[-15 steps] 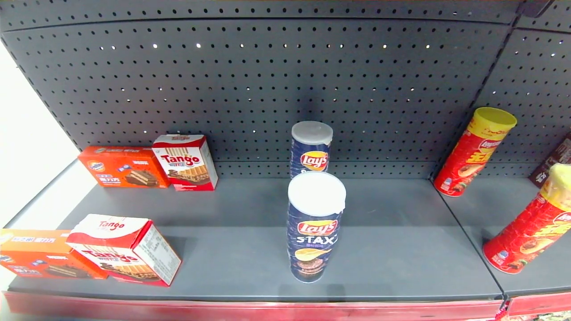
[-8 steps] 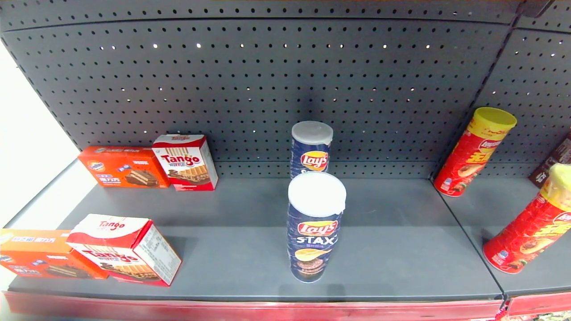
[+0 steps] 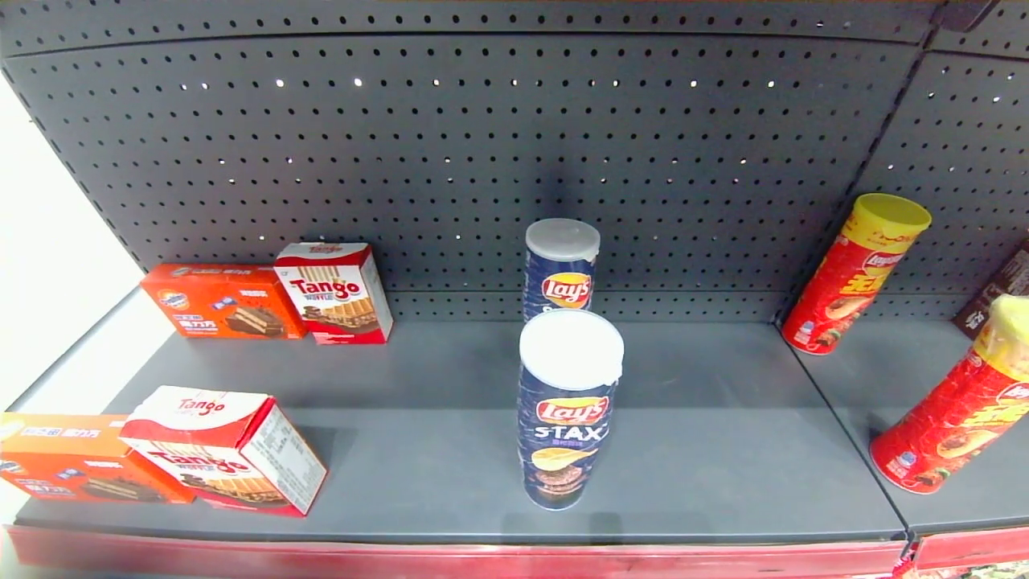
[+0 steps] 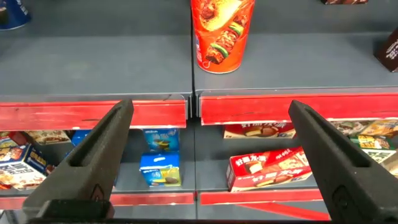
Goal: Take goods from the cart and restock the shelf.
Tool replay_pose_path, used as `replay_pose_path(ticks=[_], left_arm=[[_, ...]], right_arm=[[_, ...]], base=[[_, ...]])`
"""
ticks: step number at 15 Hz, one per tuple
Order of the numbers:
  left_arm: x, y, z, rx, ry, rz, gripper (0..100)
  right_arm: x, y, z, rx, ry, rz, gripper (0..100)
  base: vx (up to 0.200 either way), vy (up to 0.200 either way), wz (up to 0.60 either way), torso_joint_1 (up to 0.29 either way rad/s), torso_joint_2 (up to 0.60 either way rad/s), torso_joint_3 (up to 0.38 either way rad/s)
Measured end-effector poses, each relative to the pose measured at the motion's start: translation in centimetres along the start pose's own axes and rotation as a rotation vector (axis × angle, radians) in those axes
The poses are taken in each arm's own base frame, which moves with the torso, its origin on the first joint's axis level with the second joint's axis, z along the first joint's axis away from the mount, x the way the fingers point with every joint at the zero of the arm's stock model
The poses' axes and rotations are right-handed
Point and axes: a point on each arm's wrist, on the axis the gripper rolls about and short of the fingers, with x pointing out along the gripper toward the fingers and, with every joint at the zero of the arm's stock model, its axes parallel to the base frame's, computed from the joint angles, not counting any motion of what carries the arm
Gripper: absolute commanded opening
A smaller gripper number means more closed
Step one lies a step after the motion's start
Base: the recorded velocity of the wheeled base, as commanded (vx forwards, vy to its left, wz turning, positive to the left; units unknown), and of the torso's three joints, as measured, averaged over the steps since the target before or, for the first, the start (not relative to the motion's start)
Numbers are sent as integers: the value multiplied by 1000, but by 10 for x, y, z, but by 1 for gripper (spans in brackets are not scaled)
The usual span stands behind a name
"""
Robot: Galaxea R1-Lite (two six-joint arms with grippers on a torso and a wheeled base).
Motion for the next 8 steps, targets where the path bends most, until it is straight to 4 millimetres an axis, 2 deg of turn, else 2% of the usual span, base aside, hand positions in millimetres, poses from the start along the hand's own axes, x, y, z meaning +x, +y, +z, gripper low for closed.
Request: replay_pose_path(ticks=[5, 8], left_arm=[[0, -1, 0, -5, 7, 34, 100], [2, -3, 1, -24, 40, 245, 100]], right_arm=[[0, 0, 0, 0, -2, 0, 100], [0, 0, 0, 0, -2, 0, 100]], base=[[0, 0, 0, 0, 0, 0], [0, 0, 0, 0, 0, 0]])
